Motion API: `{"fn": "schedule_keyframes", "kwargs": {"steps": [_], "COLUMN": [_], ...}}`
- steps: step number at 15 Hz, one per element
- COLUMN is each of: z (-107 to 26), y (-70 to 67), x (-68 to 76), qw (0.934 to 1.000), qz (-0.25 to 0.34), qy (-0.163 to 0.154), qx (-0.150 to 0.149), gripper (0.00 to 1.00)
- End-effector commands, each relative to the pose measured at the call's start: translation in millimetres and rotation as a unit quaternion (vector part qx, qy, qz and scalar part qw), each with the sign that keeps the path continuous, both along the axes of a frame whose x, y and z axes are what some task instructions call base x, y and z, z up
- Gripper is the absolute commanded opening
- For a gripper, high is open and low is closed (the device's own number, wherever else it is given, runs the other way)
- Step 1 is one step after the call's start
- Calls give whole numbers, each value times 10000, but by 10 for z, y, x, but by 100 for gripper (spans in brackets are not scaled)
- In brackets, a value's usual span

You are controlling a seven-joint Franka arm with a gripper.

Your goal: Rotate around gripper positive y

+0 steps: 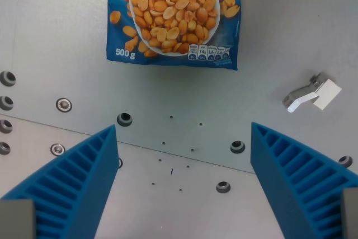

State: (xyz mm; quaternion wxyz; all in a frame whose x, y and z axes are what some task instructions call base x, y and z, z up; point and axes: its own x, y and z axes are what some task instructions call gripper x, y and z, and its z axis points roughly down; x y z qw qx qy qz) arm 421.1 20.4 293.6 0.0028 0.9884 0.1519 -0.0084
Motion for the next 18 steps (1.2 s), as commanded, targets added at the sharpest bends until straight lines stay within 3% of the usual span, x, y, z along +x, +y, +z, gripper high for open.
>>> {"fn": "schedule_keyframes", "kwargs": {"steps": [1,18], "z": [30,30], "y": [-1,-1], "x": [2,2], "qw": [9999,9924], "qz": [0,4], "qy": [-100,-1178], "qx": [22,361], "gripper": [100,100]}}
